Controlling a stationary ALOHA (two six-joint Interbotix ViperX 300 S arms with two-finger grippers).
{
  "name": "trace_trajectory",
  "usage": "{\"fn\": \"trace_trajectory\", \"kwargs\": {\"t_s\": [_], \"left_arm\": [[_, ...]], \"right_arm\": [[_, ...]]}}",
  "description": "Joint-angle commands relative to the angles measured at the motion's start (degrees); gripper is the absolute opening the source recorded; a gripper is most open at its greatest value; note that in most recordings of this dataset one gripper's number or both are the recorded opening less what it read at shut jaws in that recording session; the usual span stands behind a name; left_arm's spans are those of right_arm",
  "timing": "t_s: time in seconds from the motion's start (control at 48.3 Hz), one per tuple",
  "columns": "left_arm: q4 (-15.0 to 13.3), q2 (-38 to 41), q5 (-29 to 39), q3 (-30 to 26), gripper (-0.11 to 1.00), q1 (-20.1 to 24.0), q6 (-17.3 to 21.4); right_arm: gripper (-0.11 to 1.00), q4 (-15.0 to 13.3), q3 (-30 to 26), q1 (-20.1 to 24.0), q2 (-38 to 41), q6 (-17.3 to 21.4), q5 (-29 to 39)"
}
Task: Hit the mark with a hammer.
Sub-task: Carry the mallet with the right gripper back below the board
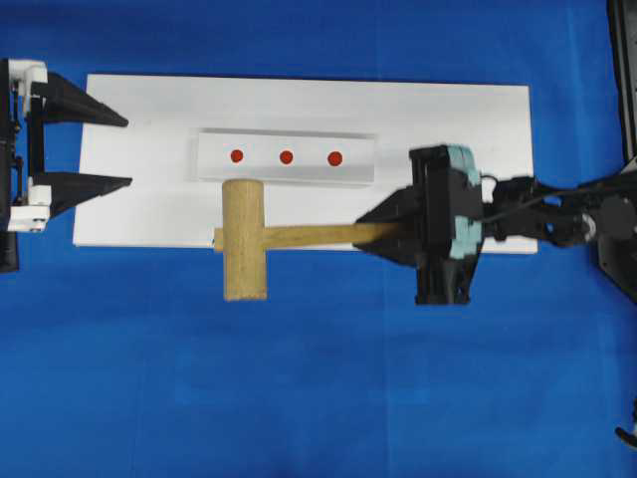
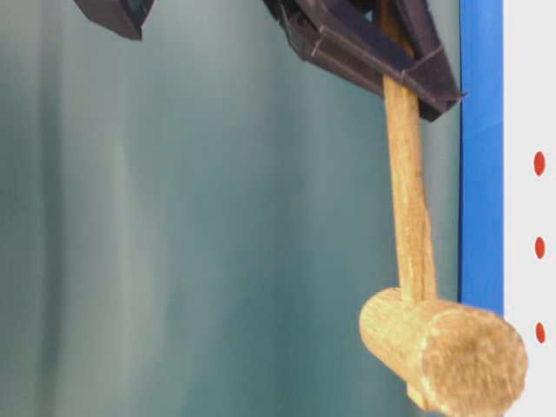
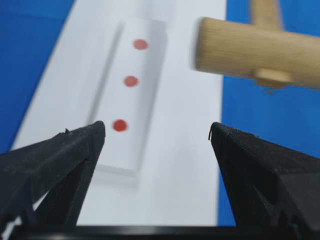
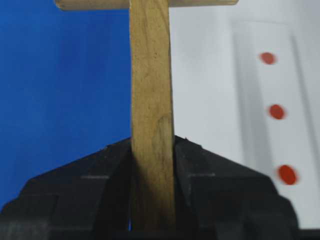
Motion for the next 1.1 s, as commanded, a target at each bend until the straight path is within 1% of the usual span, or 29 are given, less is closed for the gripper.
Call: {"fn": "trace_trajectory", "kwargs": {"t_s": [0.0,0.104,0.207,0.269,0.414,0.745,0.849,1.077], "left_arm": [[-0.1,0.2,-0.7,-0.4,0.82,1.1,1.4],[-0.1,0.2,-0.8,-0.4,0.82,1.6,1.8],[-0.1,0.0,-0.9,-0.2,0.82,1.7,1.8],[-0.1,-0.1,-0.9,0.0,0.82,1.7,1.8],[-0.2,-0.4,-0.8,0.3,0.82,1.7,1.8],[-0.2,-0.7,-0.9,0.9,0.82,1.7,1.8],[-0.2,-0.7,-0.9,1.1,0.82,1.7,1.8],[-0.2,-0.9,-1.2,1.3,0.82,1.7,1.7]], "right_arm": [[0.09,2.8,-1.6,3.3,0.4,0.6,-2.6],[0.09,7.1,-2.5,6.9,2.6,1.4,-4.7],[0.09,10.8,-3.8,9.8,5.2,1.4,-6.9],[0.09,11.9,-4.8,11.2,6.7,1.4,-8.3],[0.09,12.1,-7.9,13.1,10.5,1.4,-9.8],[0.09,12.1,-14.3,13.4,18.4,1.0,-9.7],[0.09,12.2,-15.5,13.4,20.6,1.0,-9.9],[0.09,12.2,-15.8,13.3,23.3,1.1,-10.3]]}}
